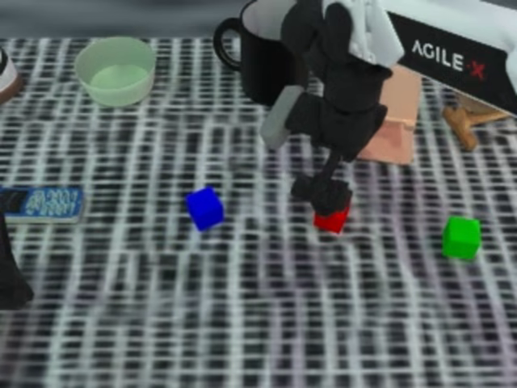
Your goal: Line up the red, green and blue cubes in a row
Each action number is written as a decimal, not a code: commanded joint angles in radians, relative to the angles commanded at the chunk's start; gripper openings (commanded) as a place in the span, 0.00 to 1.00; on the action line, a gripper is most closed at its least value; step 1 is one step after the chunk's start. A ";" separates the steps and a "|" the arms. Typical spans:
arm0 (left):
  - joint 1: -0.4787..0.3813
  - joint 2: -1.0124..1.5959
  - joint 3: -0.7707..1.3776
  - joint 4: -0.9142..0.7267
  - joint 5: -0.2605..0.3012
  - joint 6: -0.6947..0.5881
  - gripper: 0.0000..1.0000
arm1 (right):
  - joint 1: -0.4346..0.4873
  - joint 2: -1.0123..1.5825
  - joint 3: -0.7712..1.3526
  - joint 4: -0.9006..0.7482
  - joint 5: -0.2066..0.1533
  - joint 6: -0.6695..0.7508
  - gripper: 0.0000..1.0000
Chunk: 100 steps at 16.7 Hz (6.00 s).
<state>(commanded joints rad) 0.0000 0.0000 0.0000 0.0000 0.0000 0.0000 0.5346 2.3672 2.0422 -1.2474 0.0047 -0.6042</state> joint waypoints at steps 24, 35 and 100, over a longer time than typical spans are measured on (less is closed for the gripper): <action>0.000 0.000 0.000 0.000 0.000 0.000 1.00 | 0.004 0.086 -0.188 0.276 0.001 0.003 0.10; 0.000 0.000 0.000 0.000 0.000 0.000 1.00 | 0.005 0.046 -0.182 0.252 -0.014 0.016 0.00; 0.000 0.000 0.000 0.000 0.000 0.000 1.00 | 0.417 0.091 -0.019 0.132 -0.016 -0.003 1.00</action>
<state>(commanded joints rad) 0.0000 0.0000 0.0000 0.0000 0.0000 0.0000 0.9517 2.4579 2.0227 -1.1154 -0.0116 -0.6075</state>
